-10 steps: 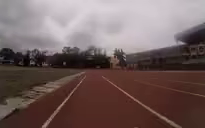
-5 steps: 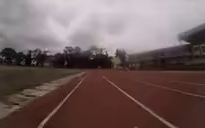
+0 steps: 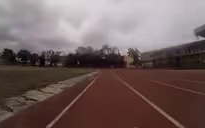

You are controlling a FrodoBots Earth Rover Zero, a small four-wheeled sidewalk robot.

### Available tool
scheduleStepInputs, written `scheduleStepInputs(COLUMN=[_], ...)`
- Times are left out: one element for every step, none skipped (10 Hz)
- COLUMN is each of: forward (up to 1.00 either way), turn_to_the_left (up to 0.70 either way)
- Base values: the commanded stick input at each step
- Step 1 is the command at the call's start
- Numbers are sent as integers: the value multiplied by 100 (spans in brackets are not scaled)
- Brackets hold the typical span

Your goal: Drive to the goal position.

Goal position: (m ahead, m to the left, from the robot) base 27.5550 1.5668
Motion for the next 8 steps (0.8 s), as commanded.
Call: scheduleStepInputs(forward=[100, 100, 100, 100, 100, 100, 100, 100], turn_to_the_left=[0, 0, 0, 0, 0, 0, 0, 0])
